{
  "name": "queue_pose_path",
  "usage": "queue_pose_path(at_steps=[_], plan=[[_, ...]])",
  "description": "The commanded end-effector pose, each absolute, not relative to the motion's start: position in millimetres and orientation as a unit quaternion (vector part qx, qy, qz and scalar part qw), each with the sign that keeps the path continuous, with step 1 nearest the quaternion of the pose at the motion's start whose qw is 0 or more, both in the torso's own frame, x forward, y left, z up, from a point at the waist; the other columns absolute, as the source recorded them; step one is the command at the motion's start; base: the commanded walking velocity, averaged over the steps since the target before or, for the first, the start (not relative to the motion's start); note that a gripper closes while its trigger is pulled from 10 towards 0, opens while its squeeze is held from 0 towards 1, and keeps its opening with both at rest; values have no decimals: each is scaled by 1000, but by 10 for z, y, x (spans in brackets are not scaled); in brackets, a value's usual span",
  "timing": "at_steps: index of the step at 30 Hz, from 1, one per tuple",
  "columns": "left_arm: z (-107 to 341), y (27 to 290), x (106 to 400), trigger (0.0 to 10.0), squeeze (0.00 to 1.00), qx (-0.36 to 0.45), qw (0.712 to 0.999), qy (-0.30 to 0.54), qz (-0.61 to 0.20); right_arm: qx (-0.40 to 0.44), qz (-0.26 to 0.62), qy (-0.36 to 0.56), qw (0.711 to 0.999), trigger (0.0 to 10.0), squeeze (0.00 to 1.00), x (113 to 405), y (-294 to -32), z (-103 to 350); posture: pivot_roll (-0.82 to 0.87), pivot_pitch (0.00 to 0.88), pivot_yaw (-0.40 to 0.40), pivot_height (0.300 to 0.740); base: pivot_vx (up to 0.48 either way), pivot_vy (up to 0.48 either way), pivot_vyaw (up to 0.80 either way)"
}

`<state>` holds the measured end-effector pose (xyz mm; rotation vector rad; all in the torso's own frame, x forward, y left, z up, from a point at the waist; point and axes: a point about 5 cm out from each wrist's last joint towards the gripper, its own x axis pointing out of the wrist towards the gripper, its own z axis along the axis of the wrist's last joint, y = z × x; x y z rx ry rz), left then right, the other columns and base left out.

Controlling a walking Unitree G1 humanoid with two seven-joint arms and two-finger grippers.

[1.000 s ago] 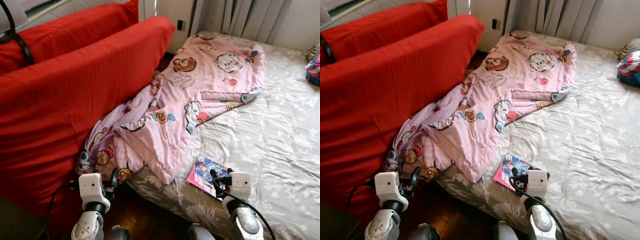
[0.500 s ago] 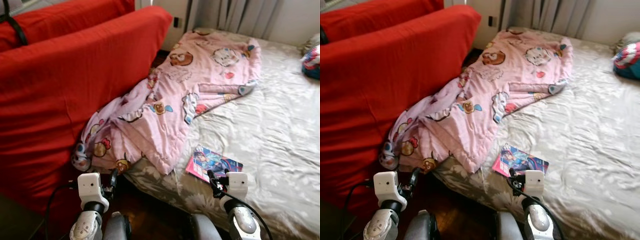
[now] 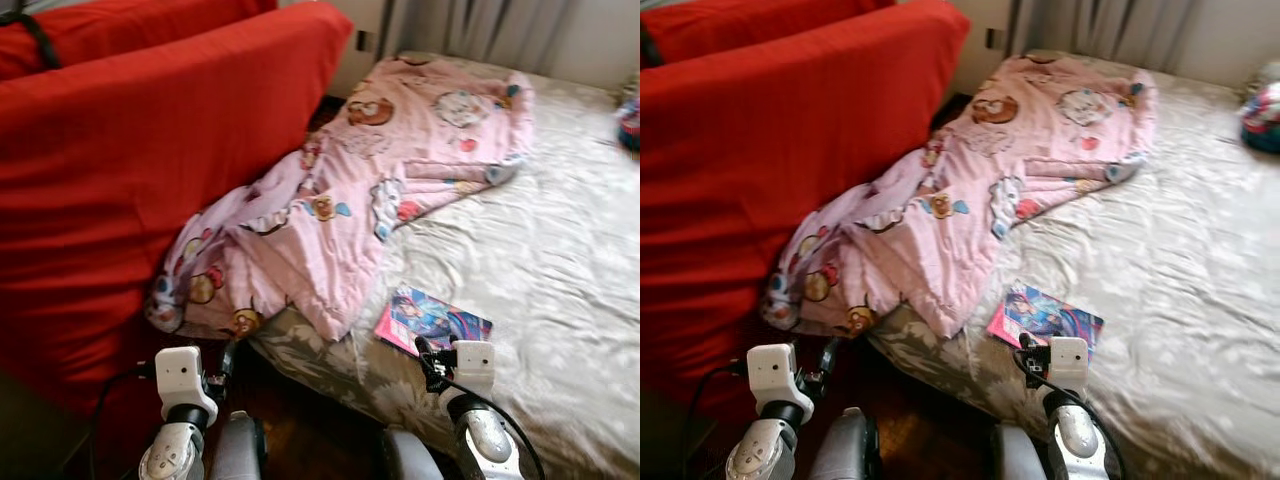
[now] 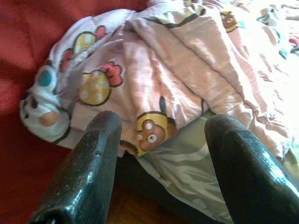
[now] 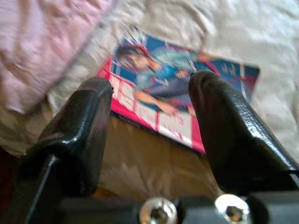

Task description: Clean up the room

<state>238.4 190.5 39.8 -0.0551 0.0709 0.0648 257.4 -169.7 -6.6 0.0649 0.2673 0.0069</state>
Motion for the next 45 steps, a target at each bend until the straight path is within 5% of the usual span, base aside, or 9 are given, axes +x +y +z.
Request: queue_pose_path(at_steps=[1, 23, 45], plan=[[360, 1900, 2350, 10000, 0, -27, 998, 48, 31, 33, 3, 132, 991, 10000, 0, 2566, -1692, -75, -60, 182, -12, 605, 0, 0, 0], [359, 1880, 2351, 10000, 0, -23, 998, 51, 21, 42, -3, 148, 988, 10000, 0, 2573, -1689, -114, -58, 185, -11, 605, 0, 0, -53], [363, 1863, 2376, 10000, 0, -24, 998, 49, 19, 38, 14, 153, 987, 10000, 0, 2568, -1629, -147, -59, 181, -9, 605, 243, 0, -137]])
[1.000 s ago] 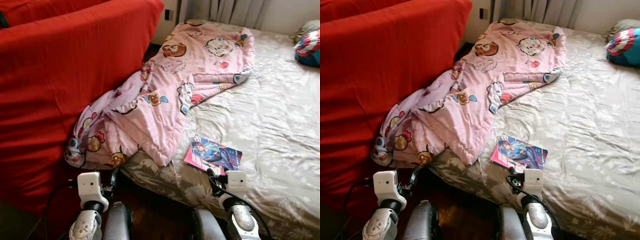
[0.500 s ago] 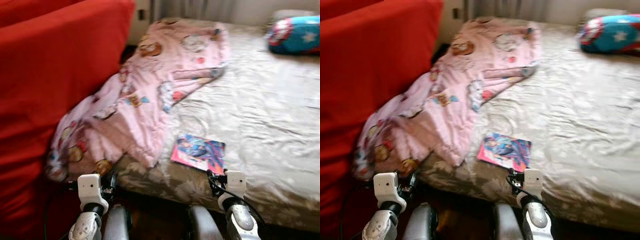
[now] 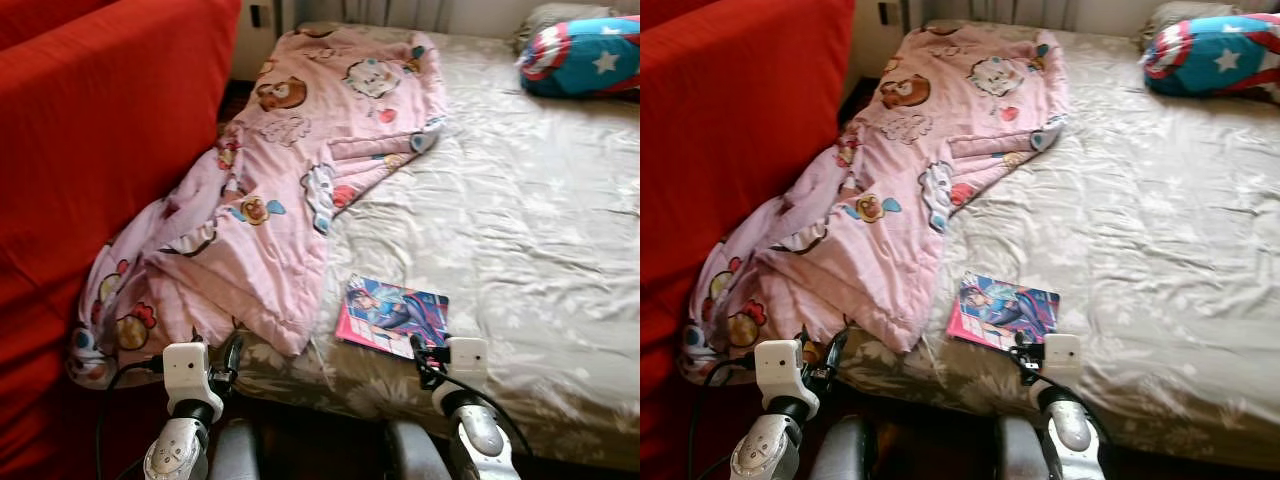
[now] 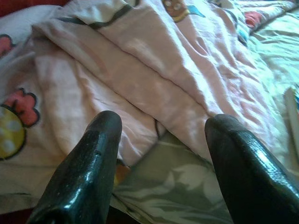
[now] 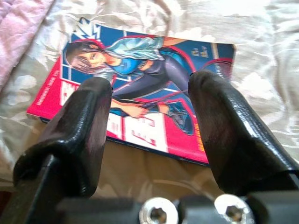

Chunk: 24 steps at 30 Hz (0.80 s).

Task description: Clean up the room

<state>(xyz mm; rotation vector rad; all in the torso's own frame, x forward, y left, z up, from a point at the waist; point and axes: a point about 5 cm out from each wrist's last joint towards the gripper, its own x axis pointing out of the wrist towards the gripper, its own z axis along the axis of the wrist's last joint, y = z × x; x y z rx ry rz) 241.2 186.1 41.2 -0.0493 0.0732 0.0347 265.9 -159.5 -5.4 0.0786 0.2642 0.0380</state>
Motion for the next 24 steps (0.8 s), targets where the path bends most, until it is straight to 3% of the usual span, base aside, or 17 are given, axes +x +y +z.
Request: queue_pose_path(at_steps=[1, 11, 19, 24], plan=[[363, 1861, 2378, 10000, 0, -25, 998, 49, 18, 39, 15, 157, 987, 10000, 0, 2562, -1626, -160, -59, 181, -10, 605, 0, 0, 0], [361, 1851, 2368, 10000, 0, -23, 998, 51, 16, 39, 17, 169, 985, 10000, 0, 2543, -1639, -196, -57, 191, -10, 605, 0, 0, 0], [361, 1847, 2350, 10000, 0, -22, 998, 51, 13, 45, 5, 177, 983, 10000, 0, 2570, -1657, -197, -58, 193, -9, 605, 313, 0, 0], [364, 1845, 2355, 10000, 0, -21, 998, 50, 12, 43, 7, 169, 985, 10000, 0, 2585, -1644, -177, -58, 194, -9, 605, 322, 0, -550]])
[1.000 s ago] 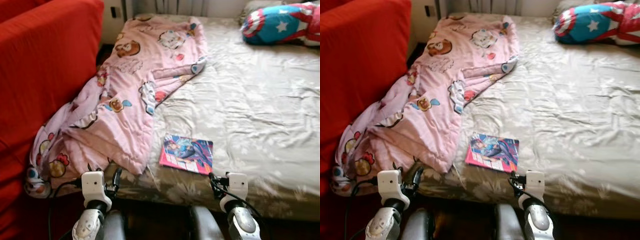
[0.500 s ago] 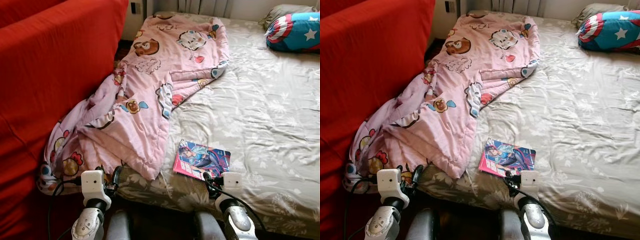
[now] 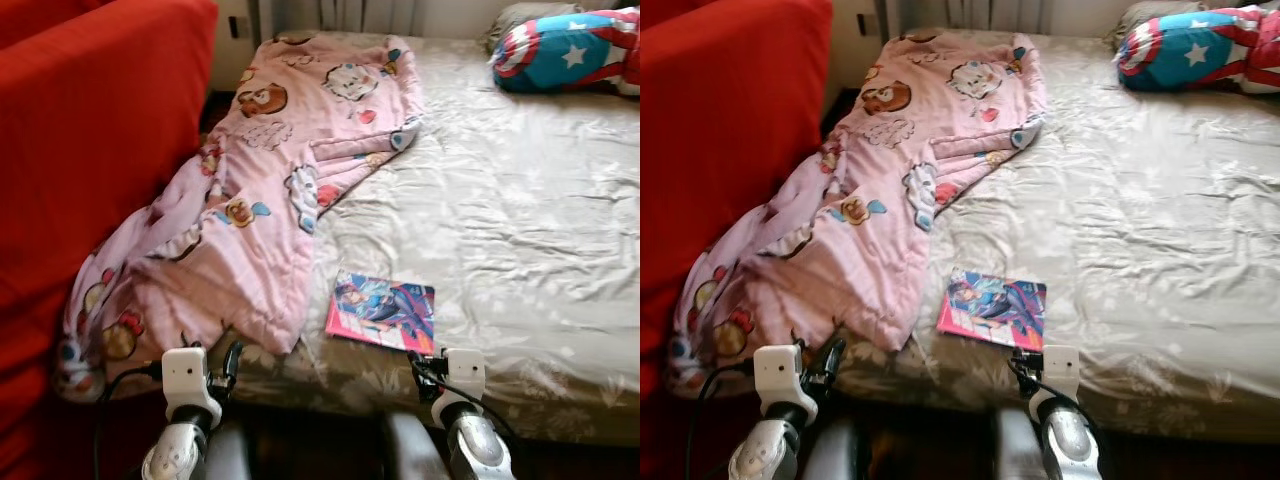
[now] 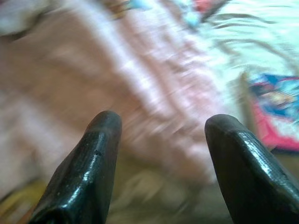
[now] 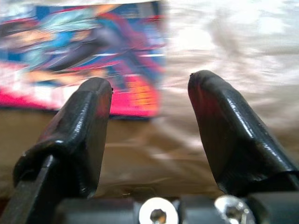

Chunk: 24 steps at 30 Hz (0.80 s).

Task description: Clean up the room

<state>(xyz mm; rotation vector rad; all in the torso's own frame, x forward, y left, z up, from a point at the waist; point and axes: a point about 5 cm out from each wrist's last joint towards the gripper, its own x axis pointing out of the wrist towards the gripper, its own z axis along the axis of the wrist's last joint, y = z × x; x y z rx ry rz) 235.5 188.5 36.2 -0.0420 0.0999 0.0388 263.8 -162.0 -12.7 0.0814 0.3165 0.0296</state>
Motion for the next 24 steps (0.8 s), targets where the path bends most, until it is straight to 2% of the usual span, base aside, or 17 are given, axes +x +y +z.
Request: queue_pose_path(at_steps=[1, 8, 24], plan=[[364, 1845, 2355, 10000, 0, -21, 998, 49, 12, 43, 7, 168, 985, 10000, 0, 2584, -1644, -176, -58, 194, -9, 605, 326, 0, 0], [372, 1834, 2362, 10000, 0, -21, 999, 47, 10, 39, 8, 169, 985, 10000, 0, 2582, -1658, -180, -58, 195, -8, 605, 311, 0, 0], [370, 1837, 2358, 10000, 0, -18, 999, 50, 11, 84, 81, 200, 973, 10000, 0, 2647, -1461, -197, -51, 209, 3, 605, 0, 0, 0]])
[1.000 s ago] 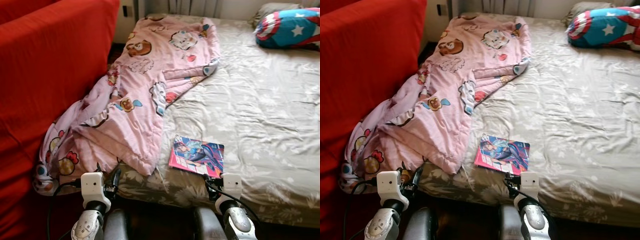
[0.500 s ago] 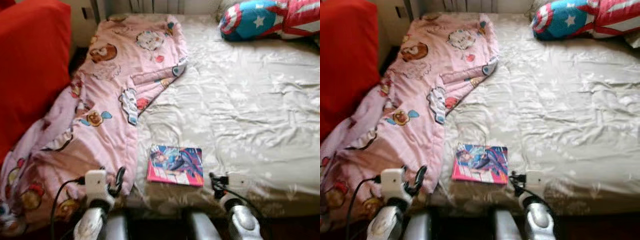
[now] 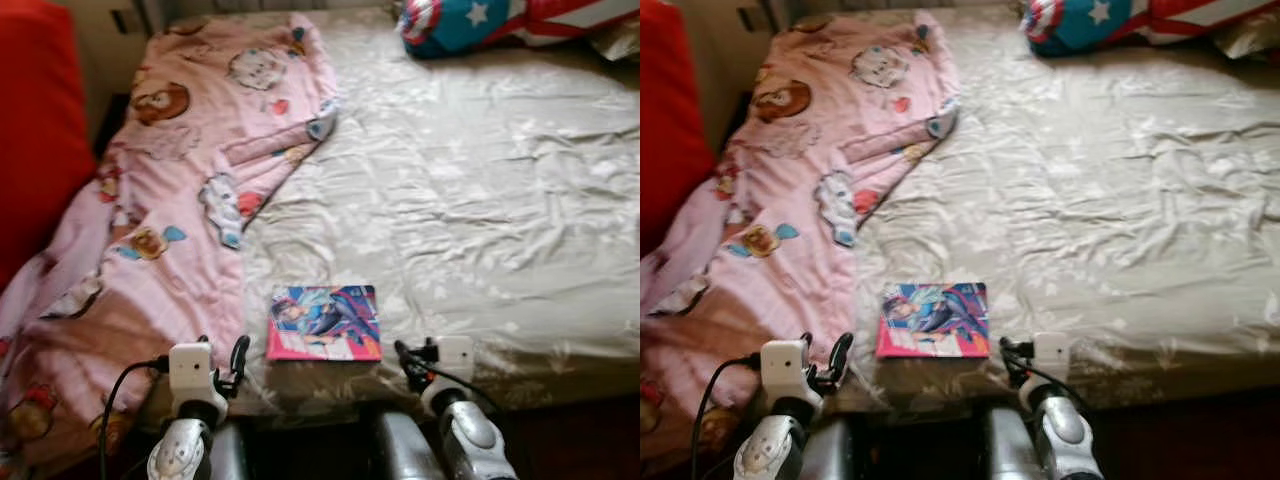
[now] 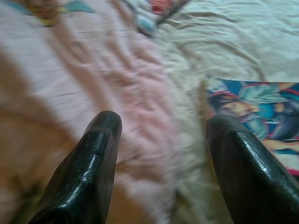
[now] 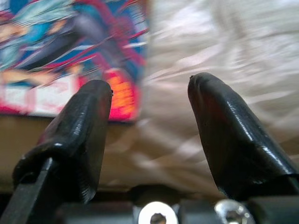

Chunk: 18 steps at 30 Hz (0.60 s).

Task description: Clean up the room

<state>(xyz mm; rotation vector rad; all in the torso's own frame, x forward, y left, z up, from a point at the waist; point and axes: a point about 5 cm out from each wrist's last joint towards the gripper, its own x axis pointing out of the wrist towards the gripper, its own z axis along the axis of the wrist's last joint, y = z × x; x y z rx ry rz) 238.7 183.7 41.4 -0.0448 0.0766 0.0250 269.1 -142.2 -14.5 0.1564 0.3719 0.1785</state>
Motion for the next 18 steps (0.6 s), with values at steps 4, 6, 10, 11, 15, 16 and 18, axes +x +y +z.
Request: queue_pose_path(at_steps=[4, 6, 10, 11, 15, 16, 18], plan=[[377, 1835, 2346, 10000, 0, -18, 999, 50, 10, 125, 97, 210, 965, 10000, 647, 2669, -1431, -198, -44, 217, 11, 605, 0, 0, 0], [378, 1834, 2340, 10000, 0, -16, 999, 51, 9, 125, 102, 214, 963, 10000, 1000, 2710, -1407, -177, -36, 222, 15, 605, 0, 0, 0], [386, 1841, 2329, 10000, 0, -15, 999, 50, 9, 134, 83, 211, 965, 10000, 1000, 2798, -1410, -119, -13, 230, 23, 605, 0, 0, 0], [390, 1847, 2322, 10000, 0, -14, 999, 50, 10, 138, 77, 210, 965, 10000, 1000, 2823, -1406, -103, -1, 234, 27, 605, 0, 0, 0], [407, 1884, 2280, 10000, 0, -9, 999, 50, 13, 164, 61, 206, 963, 10000, 16, 2926, -1367, -28, 28, 246, 38, 605, 0, 0, 0], [412, 1906, 2259, 10000, 0, -6, 999, 51, 15, 168, 63, 202, 963, 10000, 0, 2958, -1350, 2, 40, 252, 43, 605, 0, 0, 0], [415, 1931, 2231, 10000, 0, -3, 998, 53, 18, 171, 60, 197, 963, 10000, 0, 2998, -1335, 38, 47, 258, 47, 605, 0, 0, 0]])
